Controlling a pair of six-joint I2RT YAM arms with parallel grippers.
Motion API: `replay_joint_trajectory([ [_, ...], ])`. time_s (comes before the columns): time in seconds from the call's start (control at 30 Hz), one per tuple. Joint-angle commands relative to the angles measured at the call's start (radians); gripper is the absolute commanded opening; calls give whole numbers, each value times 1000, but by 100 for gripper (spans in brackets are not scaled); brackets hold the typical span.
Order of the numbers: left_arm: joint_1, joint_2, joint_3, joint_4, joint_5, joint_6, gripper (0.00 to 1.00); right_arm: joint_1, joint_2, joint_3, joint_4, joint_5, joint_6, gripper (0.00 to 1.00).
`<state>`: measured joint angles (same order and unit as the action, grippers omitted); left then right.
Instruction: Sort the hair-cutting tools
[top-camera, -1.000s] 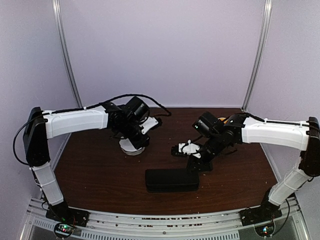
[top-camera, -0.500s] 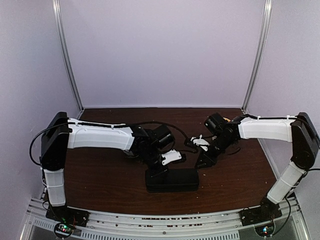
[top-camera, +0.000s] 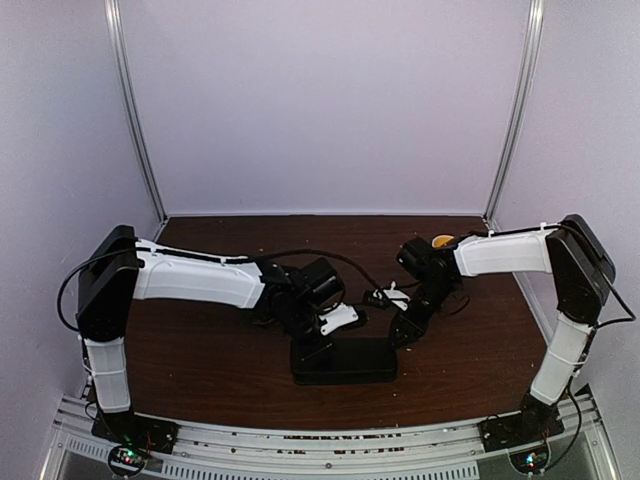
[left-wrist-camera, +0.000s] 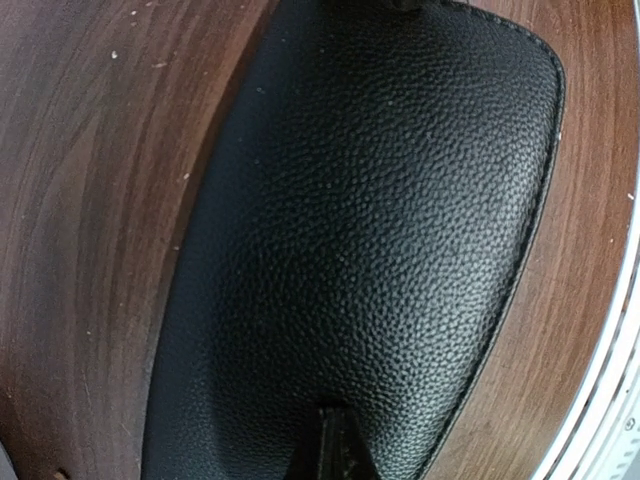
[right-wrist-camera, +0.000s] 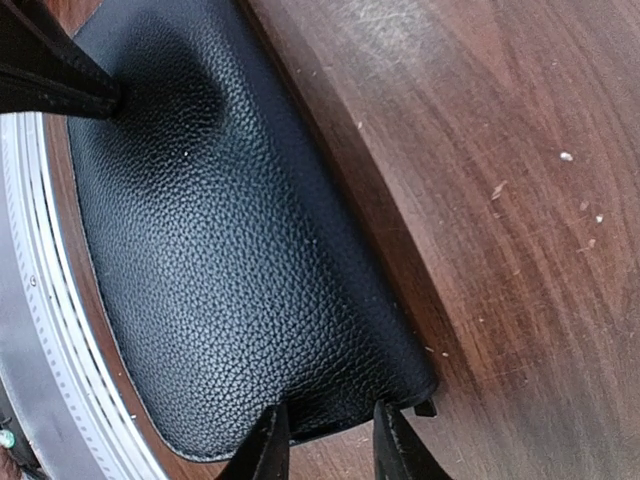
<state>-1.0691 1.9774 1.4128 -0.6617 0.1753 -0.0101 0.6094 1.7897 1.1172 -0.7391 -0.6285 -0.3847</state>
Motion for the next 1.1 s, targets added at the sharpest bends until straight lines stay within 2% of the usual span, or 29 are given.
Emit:
replay_joint_trajectory([
  [0.0, -8, -37, -127, -16, -68, -70, 0, 84, 71, 42, -52, -75, -12, 28],
  [0.17, -11, -165, -262, 11, -152, -128, 2, 159, 118, 103, -88, -156, 7, 27],
  [0.27, -61, -277, -307, 20, -191, -129, 15, 206, 155, 154, -111, -169, 4, 26],
  [0.37, -169, -352, -301, 22, -313, -88, 27, 218, 159, 192, -131, -180, 0, 25],
  [0.47, -271, -375, -287, 21, -441, -33, 38, 195, 105, 189, -133, -155, -13, 25],
  [0.57, -295, -354, -278, 10, -464, 12, 45, 161, 25, 144, -108, -127, -22, 26],
  [0.77, -311, -304, -299, 57, -452, 135, 50, 140, -54, 49, -55, -64, -31, 30],
  [1.07, -329, -200, -298, 75, -473, 222, 46, 145, 57, 54, -49, -51, -36, 31],
])
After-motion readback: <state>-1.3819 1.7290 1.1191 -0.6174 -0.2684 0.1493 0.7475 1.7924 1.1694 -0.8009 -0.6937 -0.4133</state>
